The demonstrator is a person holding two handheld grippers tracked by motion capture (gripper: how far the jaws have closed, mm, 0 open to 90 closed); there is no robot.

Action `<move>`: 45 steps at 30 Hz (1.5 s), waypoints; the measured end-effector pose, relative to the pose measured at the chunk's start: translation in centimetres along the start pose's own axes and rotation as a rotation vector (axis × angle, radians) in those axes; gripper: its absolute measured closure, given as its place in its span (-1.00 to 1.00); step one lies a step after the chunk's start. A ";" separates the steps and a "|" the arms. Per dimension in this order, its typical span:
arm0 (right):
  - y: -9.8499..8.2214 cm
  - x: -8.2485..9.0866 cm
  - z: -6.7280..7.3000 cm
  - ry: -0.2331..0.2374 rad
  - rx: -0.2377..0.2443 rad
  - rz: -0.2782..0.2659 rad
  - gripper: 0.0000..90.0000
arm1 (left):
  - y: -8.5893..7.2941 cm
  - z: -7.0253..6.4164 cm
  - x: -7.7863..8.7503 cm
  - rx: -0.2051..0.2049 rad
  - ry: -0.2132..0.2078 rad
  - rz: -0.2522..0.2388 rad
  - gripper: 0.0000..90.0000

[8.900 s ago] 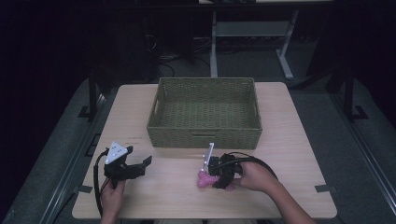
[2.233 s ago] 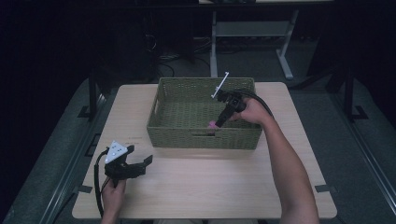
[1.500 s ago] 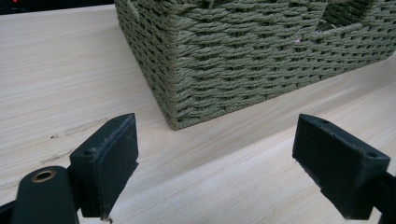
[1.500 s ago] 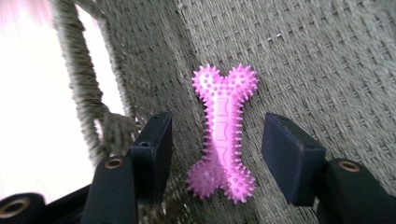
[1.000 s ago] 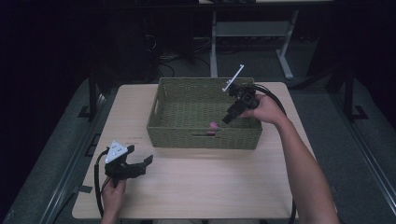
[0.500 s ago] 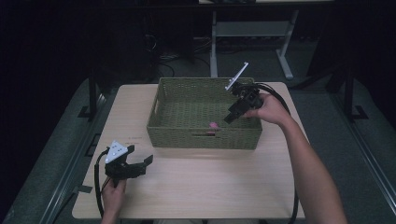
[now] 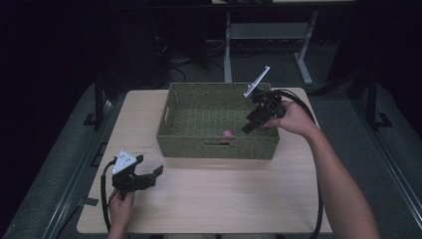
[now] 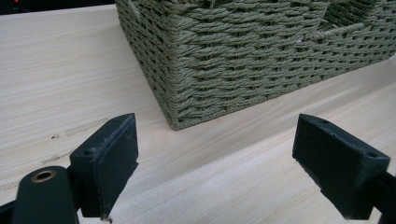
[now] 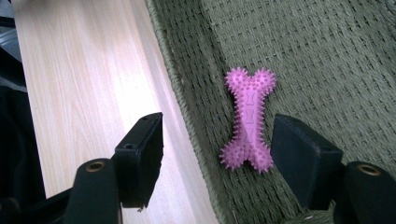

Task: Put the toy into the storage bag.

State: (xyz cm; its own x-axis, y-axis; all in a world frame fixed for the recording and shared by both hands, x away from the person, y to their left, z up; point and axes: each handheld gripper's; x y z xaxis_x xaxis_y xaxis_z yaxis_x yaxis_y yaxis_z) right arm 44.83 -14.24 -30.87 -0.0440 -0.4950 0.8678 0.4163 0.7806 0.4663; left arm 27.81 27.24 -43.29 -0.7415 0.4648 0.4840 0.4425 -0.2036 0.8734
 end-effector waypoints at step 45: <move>-6.7 1.1 3.7 -0.034 -0.006 -0.052 -0.43 | 0.0 -0.3 -0.2 -0.006 0.003 0.002 -0.69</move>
State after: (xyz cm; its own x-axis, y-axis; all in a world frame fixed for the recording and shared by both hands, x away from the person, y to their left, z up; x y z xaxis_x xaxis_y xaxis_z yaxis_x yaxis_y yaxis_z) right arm 38.61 -18.66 -32.39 -0.0963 -0.5217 0.8477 0.4183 0.7515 0.5101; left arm 27.83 26.93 -43.36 -0.7418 0.4618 0.4862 0.4412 -0.2099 0.8725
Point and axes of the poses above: each handheld gripper's, and its own axes: x roughly backward along the jaws, y roughly out of its top, z roughly to its left
